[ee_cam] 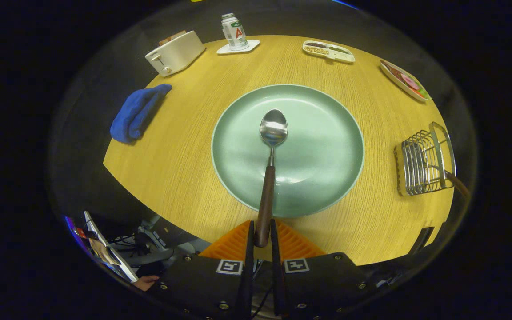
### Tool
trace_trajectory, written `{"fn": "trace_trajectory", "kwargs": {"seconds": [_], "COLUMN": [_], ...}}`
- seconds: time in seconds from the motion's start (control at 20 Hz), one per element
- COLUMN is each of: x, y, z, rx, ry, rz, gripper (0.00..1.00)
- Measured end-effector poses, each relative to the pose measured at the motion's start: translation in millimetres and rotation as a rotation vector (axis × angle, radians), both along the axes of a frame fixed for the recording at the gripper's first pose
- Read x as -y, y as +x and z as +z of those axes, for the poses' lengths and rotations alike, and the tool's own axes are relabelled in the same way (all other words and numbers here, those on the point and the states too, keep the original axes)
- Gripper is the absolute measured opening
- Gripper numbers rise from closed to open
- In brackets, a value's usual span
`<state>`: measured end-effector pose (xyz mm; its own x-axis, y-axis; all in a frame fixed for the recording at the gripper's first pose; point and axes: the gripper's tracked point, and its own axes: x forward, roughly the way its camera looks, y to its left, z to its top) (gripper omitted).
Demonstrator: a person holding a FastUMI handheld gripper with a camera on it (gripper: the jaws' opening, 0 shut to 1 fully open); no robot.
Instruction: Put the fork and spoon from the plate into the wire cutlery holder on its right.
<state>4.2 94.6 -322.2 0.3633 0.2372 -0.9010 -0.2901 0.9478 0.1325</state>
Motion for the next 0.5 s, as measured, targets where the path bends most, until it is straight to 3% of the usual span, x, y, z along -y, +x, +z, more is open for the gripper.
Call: {"fn": "trace_trajectory", "kwargs": {"seconds": [0.05,0.5], "x": [-0.4,28.1], "y": [-6.9,-13.8], "z": [3.1,39.0], "rx": [-0.012,-0.014], "ry": [-0.010,-0.014], "rz": [0.028,0.104], "gripper": [0.07,0.07]}}
